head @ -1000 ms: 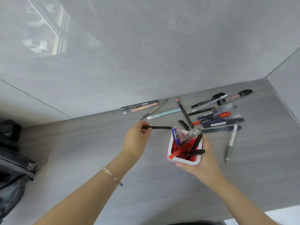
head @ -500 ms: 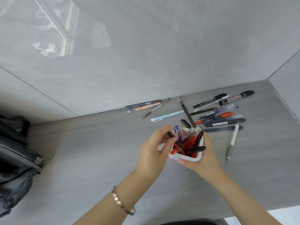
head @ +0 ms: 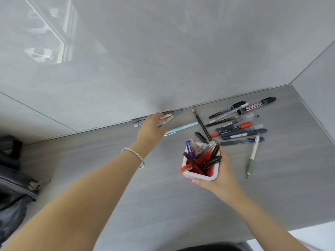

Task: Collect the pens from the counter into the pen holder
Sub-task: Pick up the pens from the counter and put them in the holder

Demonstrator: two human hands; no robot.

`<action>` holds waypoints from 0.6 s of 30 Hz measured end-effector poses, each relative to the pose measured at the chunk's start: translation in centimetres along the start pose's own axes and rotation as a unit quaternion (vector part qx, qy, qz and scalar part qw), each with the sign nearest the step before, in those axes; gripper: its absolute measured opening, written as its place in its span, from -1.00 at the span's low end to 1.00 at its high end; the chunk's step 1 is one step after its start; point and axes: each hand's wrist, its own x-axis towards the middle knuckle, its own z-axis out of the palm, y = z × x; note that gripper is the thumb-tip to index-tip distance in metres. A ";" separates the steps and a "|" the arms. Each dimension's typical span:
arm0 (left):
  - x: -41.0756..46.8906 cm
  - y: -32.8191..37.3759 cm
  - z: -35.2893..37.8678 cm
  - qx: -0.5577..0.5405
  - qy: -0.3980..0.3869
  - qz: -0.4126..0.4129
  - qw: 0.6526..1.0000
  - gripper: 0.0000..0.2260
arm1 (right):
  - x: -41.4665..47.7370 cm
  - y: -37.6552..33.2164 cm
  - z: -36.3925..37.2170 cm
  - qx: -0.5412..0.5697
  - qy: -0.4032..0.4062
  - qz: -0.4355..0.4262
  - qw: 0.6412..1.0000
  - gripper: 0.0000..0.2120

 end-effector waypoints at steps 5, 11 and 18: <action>1.9 1.1 2.7 0.279 -0.122 0.078 0.949 -0.76 | -0.2 -0.5 0.1 0.017 -0.003 0.008 1.000 -0.19; 1.2 1.1 0.0 0.018 -0.050 0.038 0.998 -0.87 | 0.1 -0.2 0.3 0.036 -0.015 0.032 0.999 -0.17; 0.7 1.6 -3.8 -0.389 0.066 -0.030 0.918 -0.89 | 0.3 0.1 0.3 0.058 -0.041 0.025 0.997 -0.27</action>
